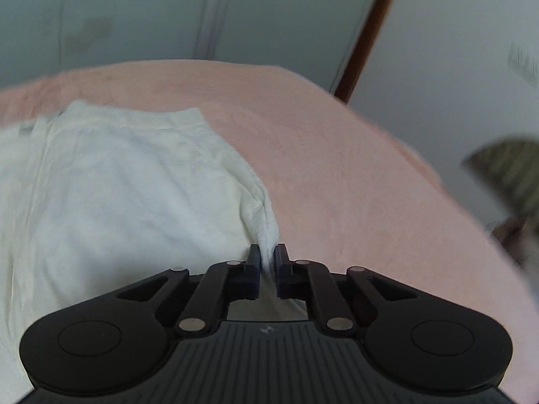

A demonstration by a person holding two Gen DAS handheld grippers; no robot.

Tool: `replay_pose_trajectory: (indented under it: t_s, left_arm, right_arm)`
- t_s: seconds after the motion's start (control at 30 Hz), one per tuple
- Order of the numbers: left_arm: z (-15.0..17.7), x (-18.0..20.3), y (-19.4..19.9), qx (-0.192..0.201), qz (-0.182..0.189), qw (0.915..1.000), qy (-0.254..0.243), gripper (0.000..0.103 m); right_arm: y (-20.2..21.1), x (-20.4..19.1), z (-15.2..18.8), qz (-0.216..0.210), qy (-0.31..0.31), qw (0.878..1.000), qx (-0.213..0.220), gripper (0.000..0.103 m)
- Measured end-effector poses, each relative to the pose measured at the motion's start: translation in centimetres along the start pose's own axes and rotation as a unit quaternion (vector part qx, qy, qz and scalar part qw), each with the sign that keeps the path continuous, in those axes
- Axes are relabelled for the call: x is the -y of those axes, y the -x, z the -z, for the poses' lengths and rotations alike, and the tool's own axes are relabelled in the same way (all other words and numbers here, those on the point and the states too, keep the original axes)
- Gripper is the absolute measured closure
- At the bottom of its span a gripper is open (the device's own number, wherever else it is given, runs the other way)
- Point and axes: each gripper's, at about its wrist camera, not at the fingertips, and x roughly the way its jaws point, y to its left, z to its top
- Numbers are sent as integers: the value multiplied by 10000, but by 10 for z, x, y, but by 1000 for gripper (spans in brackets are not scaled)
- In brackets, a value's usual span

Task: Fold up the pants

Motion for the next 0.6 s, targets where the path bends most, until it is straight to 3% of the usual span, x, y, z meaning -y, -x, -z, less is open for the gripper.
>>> replay_pose_trajectory:
  t_s: [0.17, 0.23, 0.33, 0.53, 0.6]
  left_arm:
    - [-9, -35, 10, 207, 257, 9924, 1184, 1]
    - [-12, -54, 14, 237, 422, 9832, 1761, 2]
    - [-21, -80, 19, 209, 909, 9625, 2548, 1]
    - [-56, -105, 0, 83, 1607, 9309, 3279, 1]
    - [-70, -112, -15, 13, 1475, 9254, 3492, 1]
  right_arm:
    - [51, -47, 3, 298, 864, 9950, 392, 96]
    - [72, -61, 7, 271, 1029, 9931, 497, 96]
    - [100, -85, 15, 218, 1221, 9903, 622, 96]
    - [116, -112, 33, -42, 1075, 9919, 677, 96]
    - [116, -115, 35, -48, 979, 9927, 702, 96]
